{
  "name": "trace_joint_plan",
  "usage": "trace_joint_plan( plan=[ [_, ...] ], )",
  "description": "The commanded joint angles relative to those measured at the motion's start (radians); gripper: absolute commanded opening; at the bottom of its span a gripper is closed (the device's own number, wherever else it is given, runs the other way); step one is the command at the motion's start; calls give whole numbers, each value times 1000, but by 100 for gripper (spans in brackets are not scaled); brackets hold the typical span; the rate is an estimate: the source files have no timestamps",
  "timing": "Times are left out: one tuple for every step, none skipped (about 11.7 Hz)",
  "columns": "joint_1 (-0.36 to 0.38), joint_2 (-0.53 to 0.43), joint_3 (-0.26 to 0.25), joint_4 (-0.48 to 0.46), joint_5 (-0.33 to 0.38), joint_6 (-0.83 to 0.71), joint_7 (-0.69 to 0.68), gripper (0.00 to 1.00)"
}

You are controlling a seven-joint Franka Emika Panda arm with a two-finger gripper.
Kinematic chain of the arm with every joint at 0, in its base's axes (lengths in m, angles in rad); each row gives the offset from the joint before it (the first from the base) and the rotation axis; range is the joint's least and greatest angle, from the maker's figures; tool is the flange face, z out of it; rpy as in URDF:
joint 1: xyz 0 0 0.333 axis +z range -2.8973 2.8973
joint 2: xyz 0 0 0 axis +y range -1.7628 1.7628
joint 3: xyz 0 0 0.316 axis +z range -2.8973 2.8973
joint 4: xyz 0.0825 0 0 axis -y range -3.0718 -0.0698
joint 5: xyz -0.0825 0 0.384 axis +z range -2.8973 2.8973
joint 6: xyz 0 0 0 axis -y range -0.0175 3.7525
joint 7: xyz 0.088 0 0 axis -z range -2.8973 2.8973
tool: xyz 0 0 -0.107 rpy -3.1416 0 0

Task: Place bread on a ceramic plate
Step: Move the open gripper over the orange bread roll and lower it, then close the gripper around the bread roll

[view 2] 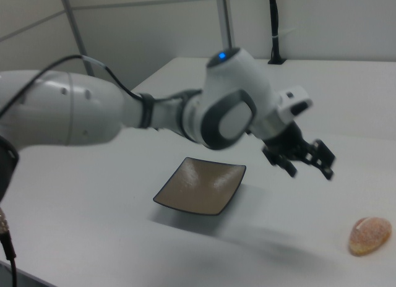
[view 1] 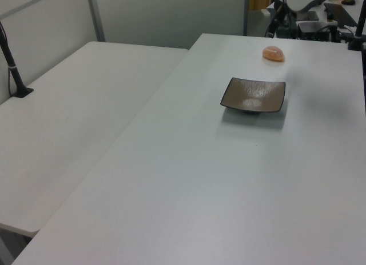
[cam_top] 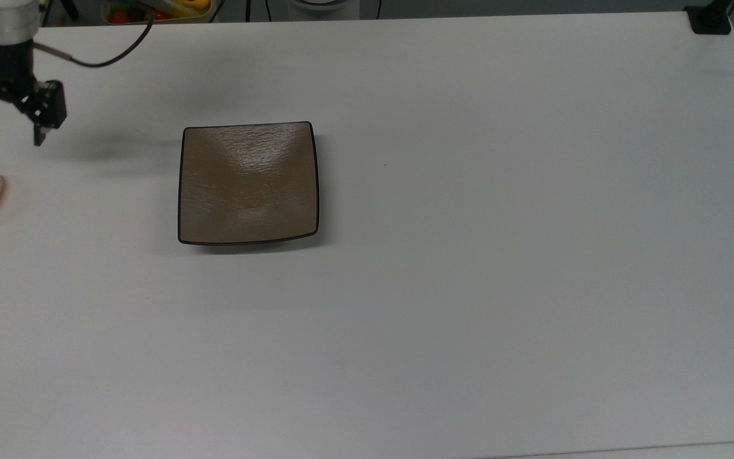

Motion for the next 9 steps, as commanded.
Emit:
trace_joint_plan(
  plan=[
    [-58, 114, -1, 29, 4, 99, -12, 100],
    [-79, 157, -1, 41, 9, 156, -11, 100],
    [-90, 191, 0, 42, 15, 199, -6, 100],
    [-92, 215, 0, 45, 32, 221, -6, 100],
    [-95, 238, 2, 72, 77, 242, -6, 100],
    [-98, 267, 5, 83, 110, 251, -8, 100],
    [-104, 290, 6, 98, 119, 264, -8, 100],
    [-113, 300, 6, 101, 121, 280, -8, 100],
    [-125, 307, 6, 101, 121, 297, -6, 100]
  ],
)
